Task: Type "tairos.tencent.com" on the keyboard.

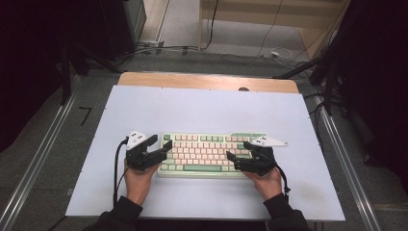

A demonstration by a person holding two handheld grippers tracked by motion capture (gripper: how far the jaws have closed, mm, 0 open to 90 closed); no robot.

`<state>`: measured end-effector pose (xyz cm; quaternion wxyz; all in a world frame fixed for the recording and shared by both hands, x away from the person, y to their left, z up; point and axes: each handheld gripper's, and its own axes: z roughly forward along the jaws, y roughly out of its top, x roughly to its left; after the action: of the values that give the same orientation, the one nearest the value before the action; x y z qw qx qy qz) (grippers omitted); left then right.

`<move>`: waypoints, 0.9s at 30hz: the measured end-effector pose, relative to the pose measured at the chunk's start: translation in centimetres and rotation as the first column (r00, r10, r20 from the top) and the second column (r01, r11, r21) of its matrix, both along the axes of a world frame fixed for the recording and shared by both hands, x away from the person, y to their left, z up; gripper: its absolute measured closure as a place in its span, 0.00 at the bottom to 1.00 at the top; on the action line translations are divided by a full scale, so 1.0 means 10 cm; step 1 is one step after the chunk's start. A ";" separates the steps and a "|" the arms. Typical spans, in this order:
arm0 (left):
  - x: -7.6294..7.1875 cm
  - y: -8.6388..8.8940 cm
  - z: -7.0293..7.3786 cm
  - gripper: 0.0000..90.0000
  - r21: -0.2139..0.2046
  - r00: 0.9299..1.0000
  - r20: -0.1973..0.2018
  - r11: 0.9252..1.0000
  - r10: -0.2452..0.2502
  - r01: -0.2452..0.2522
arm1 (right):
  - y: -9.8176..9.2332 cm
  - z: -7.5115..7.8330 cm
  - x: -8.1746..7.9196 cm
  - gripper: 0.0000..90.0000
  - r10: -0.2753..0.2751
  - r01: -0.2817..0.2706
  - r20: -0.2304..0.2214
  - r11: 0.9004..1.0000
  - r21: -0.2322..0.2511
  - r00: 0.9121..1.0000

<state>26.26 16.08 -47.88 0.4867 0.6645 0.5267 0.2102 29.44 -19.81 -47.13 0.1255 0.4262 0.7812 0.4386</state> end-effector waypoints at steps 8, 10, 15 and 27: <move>-0.01 -0.06 0.00 0.40 0.005 1.000 -0.001 1.000 -0.022 0.022 | 0.01 0.00 0.00 0.19 0.003 -0.003 -0.003 1.000 -0.003 1.000; -0.01 -0.08 0.00 0.40 0.004 1.000 0.000 1.000 -0.031 0.031 | 0.00 0.00 0.00 0.19 0.001 -0.001 -0.005 1.000 -0.003 1.000; 0.00 -0.14 0.00 0.40 0.009 0.999 -0.004 0.999 -0.050 0.050 | 0.00 0.00 0.00 0.19 0.001 -0.001 -0.004 1.000 -0.002 1.000; 0.09 -0.38 0.04 0.88 0.001 0.974 -0.009 0.974 -0.227 0.227 | 0.01 -0.01 0.00 0.20 0.001 -0.001 -0.012 1.000 -0.006 1.000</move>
<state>27.18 12.27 -47.43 0.5044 0.7218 0.4492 0.1508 29.43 -19.67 -47.20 0.1218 0.4279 0.7834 0.4339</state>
